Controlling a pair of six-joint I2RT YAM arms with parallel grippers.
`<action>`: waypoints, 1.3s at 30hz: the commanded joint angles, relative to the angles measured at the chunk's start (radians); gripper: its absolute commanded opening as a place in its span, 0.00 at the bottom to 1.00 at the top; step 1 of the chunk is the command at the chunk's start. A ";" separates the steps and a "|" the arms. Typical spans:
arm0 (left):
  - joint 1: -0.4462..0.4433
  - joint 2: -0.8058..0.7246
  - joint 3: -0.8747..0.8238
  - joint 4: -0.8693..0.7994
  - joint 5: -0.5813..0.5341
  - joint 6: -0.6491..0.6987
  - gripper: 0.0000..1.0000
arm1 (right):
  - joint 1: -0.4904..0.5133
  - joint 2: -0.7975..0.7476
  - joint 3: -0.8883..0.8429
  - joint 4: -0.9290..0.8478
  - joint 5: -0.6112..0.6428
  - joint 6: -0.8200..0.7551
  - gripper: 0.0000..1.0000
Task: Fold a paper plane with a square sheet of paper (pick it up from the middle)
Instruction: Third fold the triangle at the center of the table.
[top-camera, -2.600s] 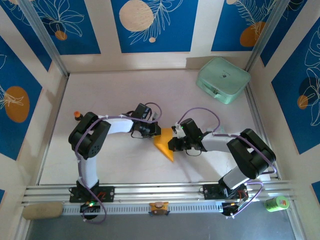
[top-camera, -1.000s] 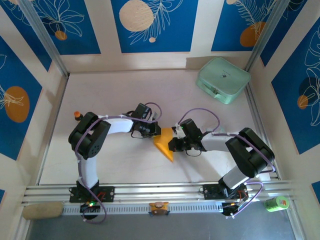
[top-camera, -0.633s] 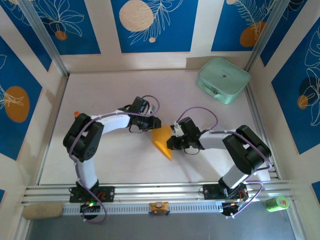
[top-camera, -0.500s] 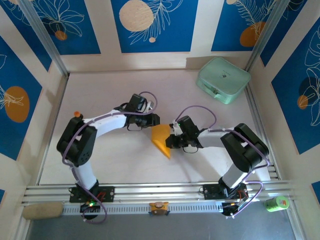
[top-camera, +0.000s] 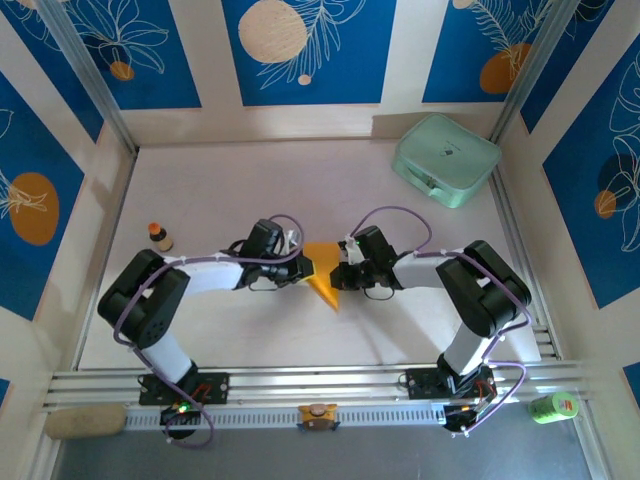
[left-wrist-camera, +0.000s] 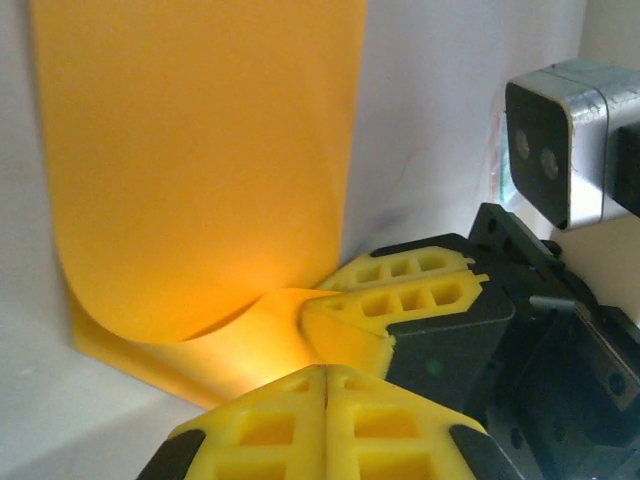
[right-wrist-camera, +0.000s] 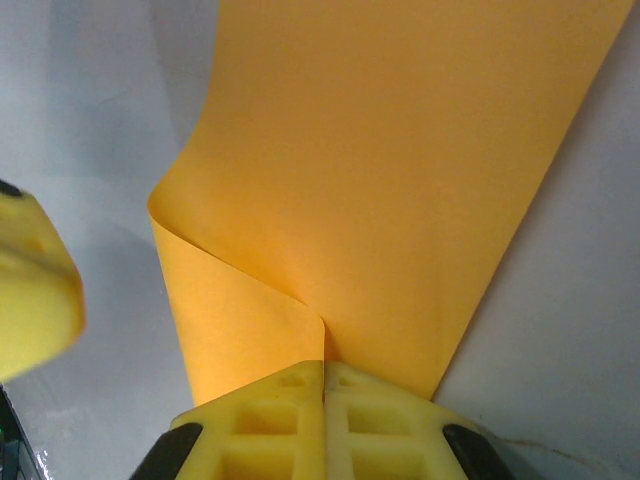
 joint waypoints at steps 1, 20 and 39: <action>-0.015 0.028 -0.024 0.178 0.026 -0.099 0.00 | -0.008 0.027 -0.003 -0.049 0.022 -0.013 0.00; -0.024 0.079 -0.061 0.215 0.048 -0.095 0.00 | -0.008 0.026 -0.002 -0.058 0.022 -0.002 0.00; -0.024 0.139 -0.043 0.104 0.012 -0.014 0.00 | -0.007 0.023 -0.004 -0.057 0.015 0.000 0.00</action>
